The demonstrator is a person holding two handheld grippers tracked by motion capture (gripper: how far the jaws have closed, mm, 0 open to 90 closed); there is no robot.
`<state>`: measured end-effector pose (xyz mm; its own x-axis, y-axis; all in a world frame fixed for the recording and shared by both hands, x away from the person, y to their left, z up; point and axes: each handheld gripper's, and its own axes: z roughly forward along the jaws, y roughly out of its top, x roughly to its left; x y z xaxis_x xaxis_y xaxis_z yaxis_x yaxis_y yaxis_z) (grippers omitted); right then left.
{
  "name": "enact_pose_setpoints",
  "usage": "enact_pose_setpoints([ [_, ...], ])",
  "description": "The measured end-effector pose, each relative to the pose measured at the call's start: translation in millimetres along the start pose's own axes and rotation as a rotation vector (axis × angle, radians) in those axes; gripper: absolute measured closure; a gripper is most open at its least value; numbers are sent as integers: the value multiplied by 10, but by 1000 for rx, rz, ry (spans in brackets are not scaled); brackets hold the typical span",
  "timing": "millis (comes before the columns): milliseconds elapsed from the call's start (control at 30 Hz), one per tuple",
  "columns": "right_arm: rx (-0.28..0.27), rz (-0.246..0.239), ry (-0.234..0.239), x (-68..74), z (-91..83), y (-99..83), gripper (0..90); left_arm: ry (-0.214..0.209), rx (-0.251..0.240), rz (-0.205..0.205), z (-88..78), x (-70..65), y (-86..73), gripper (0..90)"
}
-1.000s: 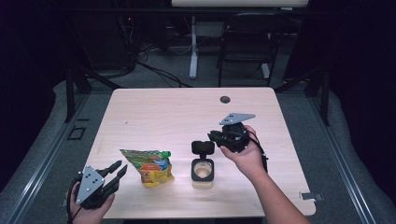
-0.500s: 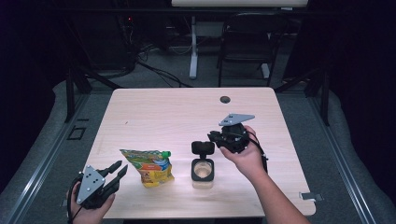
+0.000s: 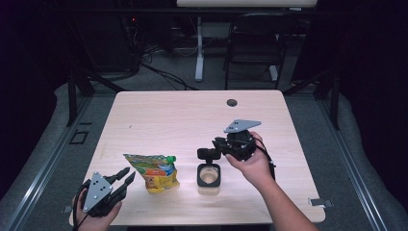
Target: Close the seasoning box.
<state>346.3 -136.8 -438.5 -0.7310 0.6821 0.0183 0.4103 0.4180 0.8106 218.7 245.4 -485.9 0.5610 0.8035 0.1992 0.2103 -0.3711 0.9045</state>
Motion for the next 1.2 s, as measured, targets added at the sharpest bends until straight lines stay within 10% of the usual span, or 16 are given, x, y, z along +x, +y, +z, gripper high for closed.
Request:
enact_pose_setpoints([
  [1200, 3, 7, 52, 171, 28, -266, 781, 19, 6, -16, 1, 56, -37, 722],
])
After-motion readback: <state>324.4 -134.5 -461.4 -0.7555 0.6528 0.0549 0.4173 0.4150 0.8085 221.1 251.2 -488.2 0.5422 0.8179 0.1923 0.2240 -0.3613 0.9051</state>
